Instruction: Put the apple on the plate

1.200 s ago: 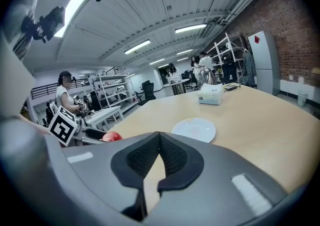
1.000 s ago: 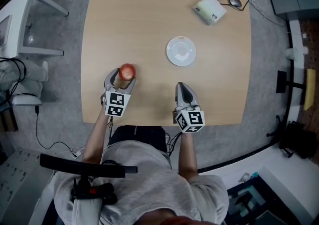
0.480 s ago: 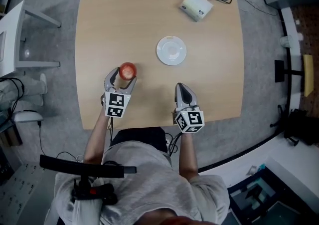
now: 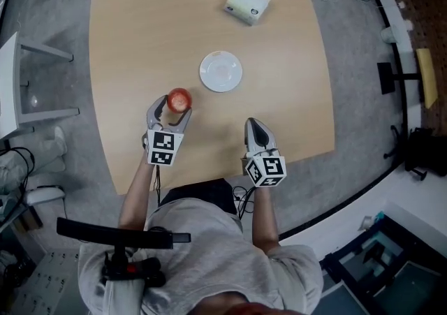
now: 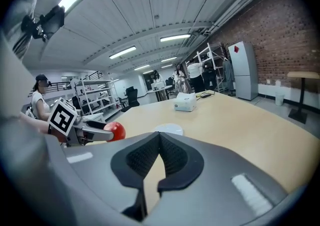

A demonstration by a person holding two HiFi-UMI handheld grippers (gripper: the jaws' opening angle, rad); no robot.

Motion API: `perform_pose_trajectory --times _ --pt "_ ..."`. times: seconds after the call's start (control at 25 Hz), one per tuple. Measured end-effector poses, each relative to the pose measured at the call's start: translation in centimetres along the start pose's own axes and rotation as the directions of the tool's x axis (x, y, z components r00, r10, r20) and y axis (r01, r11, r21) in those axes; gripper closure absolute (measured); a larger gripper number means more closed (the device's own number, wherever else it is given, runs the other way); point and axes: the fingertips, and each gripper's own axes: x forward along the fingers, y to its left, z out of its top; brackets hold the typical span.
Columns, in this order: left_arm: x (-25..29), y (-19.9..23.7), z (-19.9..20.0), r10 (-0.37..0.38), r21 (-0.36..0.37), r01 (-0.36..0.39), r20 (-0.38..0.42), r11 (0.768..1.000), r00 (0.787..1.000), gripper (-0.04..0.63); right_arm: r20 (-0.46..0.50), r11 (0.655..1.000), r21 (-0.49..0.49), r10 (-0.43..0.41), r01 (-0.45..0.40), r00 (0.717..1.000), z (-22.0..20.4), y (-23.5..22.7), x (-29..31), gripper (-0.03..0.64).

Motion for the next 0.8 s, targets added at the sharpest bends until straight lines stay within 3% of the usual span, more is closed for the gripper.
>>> perform_pose_trajectory --times 0.8 --pt "7.8 -5.1 4.7 -0.143 0.095 0.140 0.025 0.986 0.989 0.249 -0.008 0.985 0.072 -0.154 0.154 0.988 -1.4 -6.0 -3.1 0.611"
